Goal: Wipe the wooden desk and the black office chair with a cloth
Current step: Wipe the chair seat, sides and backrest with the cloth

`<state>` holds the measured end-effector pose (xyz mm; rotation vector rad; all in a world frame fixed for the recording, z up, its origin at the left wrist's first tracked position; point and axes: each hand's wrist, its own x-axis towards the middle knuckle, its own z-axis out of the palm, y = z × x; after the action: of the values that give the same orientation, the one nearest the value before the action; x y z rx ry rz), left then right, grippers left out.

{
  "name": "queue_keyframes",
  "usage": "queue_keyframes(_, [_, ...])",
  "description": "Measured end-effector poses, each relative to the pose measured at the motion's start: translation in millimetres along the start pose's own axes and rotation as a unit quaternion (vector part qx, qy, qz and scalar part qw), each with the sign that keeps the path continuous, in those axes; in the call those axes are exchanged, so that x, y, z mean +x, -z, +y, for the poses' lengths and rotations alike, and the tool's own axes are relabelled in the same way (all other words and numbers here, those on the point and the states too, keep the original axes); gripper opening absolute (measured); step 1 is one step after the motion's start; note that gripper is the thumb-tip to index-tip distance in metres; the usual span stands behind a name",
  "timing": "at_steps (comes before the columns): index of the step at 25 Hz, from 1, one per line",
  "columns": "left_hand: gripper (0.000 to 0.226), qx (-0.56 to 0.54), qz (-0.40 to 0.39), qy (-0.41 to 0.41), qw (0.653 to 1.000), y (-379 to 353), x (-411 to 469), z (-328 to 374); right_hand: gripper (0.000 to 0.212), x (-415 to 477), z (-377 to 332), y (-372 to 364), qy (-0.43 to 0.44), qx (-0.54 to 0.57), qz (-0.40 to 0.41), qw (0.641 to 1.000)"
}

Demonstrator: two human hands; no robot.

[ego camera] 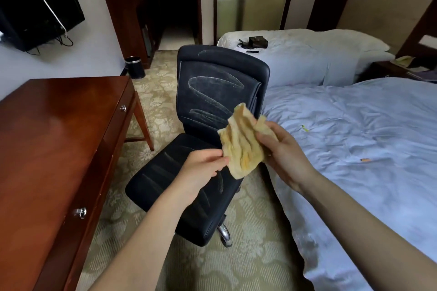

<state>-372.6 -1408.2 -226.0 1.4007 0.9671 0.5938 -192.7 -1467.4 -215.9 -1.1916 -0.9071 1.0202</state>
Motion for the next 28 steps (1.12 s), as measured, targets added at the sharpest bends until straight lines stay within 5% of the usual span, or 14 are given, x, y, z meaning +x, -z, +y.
queue_keyframes(2, [0.017, -0.064, -0.008, -0.01, 0.998, -3.1, -5.2, -1.5, 0.014, -1.6, -0.8, 5.7, -0.086, 0.123, 0.048, 0.988])
queue_keyframes(5, [0.02, -0.224, 0.022, 0.02, 0.974, -6.5, -12.3, -9.4, 0.019, -14.4, 21.4, 11.8, -0.26, 0.28, 0.108, 0.918])
queue_keyframes(8, [0.017, -0.096, 0.087, 0.019, 0.991, -8.4, -20.2, -26.1, 0.007, -37.0, 58.1, 14.8, -0.339, 0.124, 0.059, 0.931])
queue_keyframes(12, [0.007, 0.114, 0.085, -0.105, 0.984, 0.7, -33.6, -29.0, 0.057, -41.5, 61.9, 9.4, -0.244, -0.127, -0.101, 0.956])
queue_keyframes(17, [0.054, 0.205, 0.005, -0.141, 0.969, 26.2, -45.3, -12.9, 0.114, -22.8, 67.3, -25.4, -0.258, -0.028, -0.151, 0.954])
queue_keyframes(20, [0.052, 0.354, 0.015, -0.255, 0.9, 38.2, -53.4, 6.2, 0.096, -12.4, 69.7, -43.8, -0.228, 0.071, -0.129, 0.963])
queue_keyframes(23, [0.046, 0.404, 0.028, -0.379, 0.832, 59.2, -53.8, 26.6, 0.063, 7.3, 50.4, -55.5, -0.039, 0.112, -0.137, 0.983])
queue_keyframes(25, [0.035, 0.355, 0.089, -0.408, 0.837, 83.7, -47.9, 37.4, 0.057, 24.6, 30.5, -58.5, 0.059, 0.141, -0.146, 0.977])
queue_keyframes(28, [0.041, 0.301, 0.132, -0.394, 0.858, 116.6, -29.7, 44.4, 0.045, 44.7, 16.6, -64.4, 0.096, 0.103, -0.146, 0.979])
